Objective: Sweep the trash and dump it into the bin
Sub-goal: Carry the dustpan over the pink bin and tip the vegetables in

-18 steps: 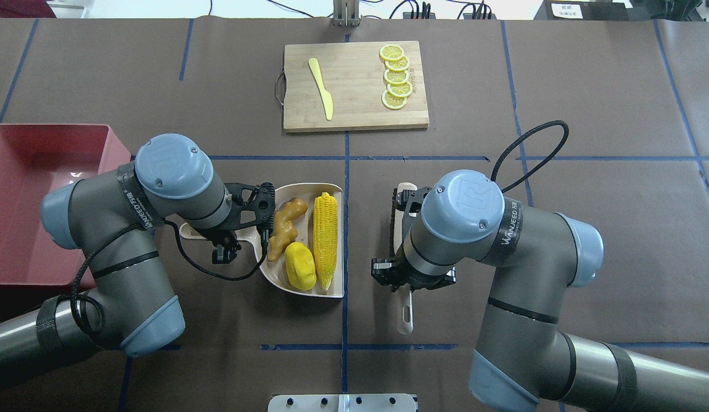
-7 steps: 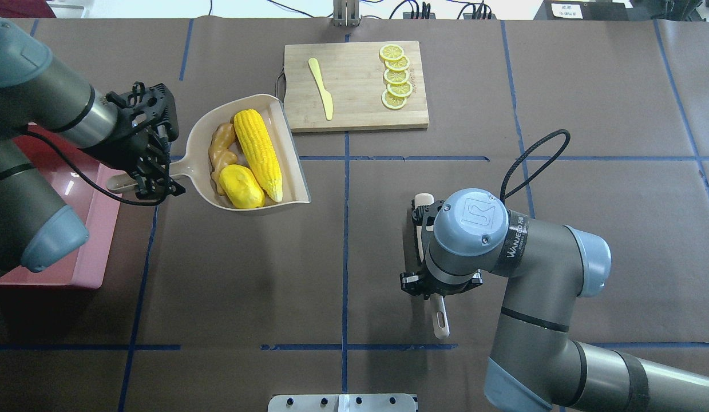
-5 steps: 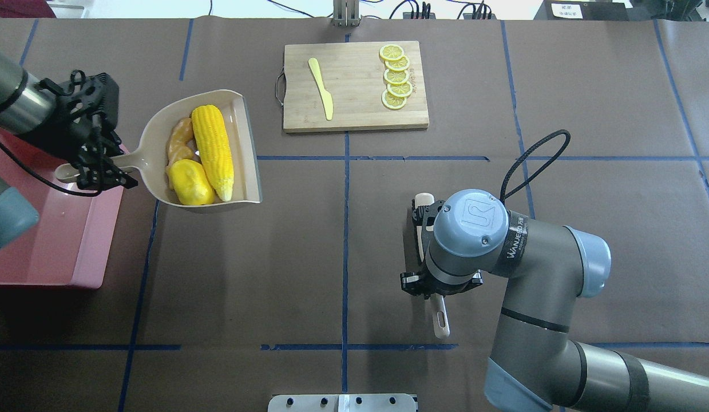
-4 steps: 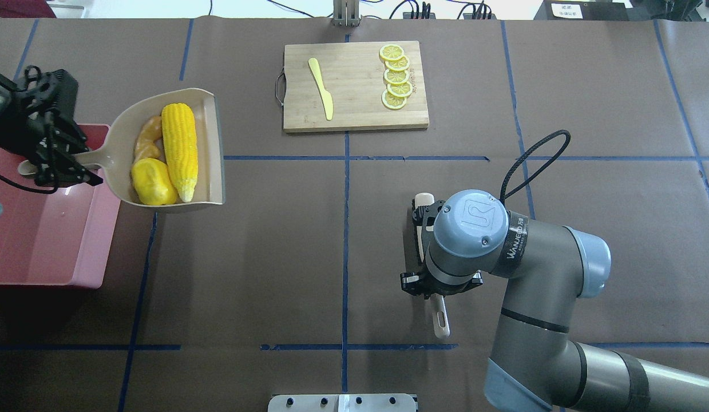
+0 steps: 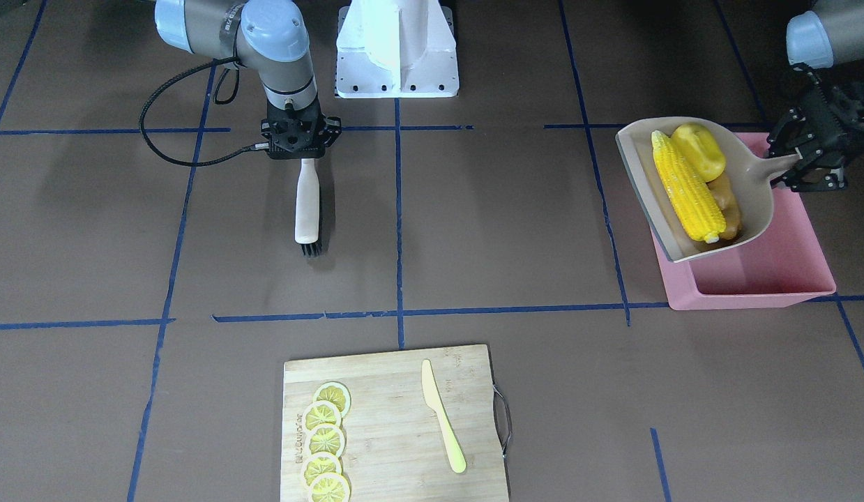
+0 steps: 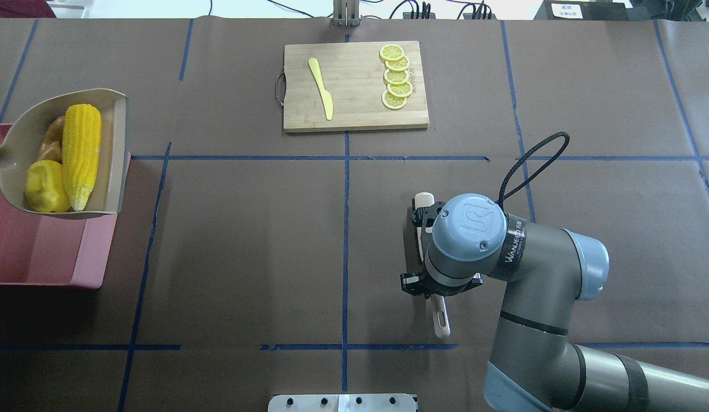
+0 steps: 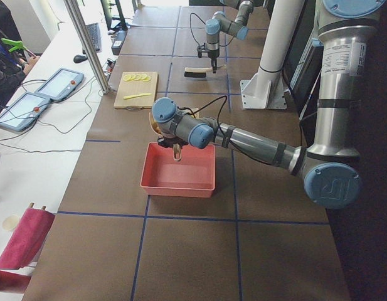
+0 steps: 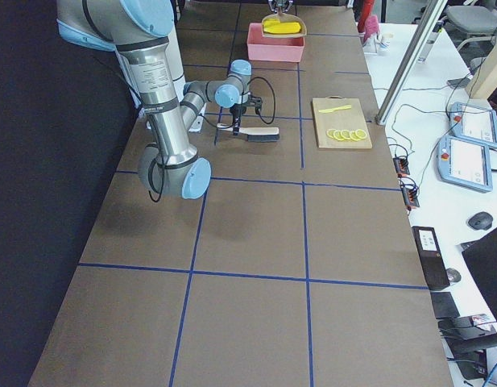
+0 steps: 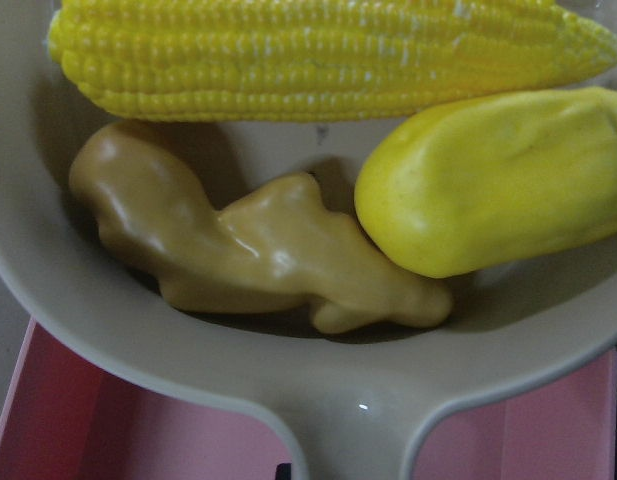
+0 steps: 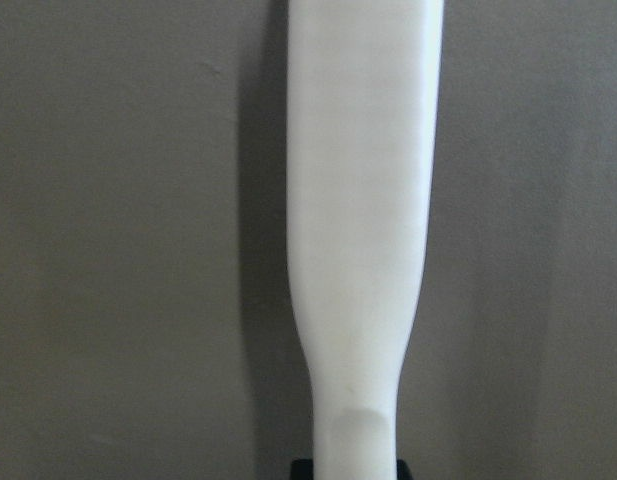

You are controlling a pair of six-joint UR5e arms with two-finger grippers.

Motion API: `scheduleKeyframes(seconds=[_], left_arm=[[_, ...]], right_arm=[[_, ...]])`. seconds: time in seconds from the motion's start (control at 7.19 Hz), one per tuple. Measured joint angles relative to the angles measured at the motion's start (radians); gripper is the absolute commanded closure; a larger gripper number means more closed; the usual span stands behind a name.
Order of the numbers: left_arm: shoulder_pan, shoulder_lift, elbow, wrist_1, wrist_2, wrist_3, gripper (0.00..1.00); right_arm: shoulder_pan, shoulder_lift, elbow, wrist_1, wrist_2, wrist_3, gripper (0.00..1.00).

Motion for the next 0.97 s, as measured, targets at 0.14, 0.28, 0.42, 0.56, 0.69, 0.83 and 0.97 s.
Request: scheduleKeyframes(seconds=[0.14, 0.28, 0.42, 0.56, 0.69, 0.83, 0.97], left_arm=[[-0.035, 0.015, 0.029, 0.001, 0.001, 0.064, 0.99], [-0.063, 0.021, 0.068, 0.001, 0.007, 0.124, 0.99], [-0.086, 0.023, 0.102, 0.001, 0.022, 0.172, 0.99], [-0.107, 0.024, 0.121, 0.001, 0.049, 0.204, 0.99], [-0.119, 0.025, 0.123, 0.002, 0.081, 0.218, 0.99], [-0.122, 0.026, 0.117, 0.003, 0.123, 0.225, 1.0], [-0.119, 0.026, 0.11, 0.004, 0.179, 0.233, 1.0]], right_arm=[[-0.001, 0.0, 0.0, 0.0, -0.001, 0.0, 1.0], [-0.003, 0.0, 0.0, 0.0, -0.002, 0.001, 1.0], [-0.006, 0.0, 0.0, 0.0, -0.006, 0.001, 1.0], [-0.011, 0.0, 0.0, 0.0, -0.014, 0.002, 1.0], [-0.015, 0.0, 0.0, 0.0, -0.022, 0.002, 1.0], [-0.018, -0.001, 0.0, 0.001, -0.026, 0.002, 1.0], [-0.02, -0.002, 0.0, 0.001, -0.028, 0.002, 1.0]])
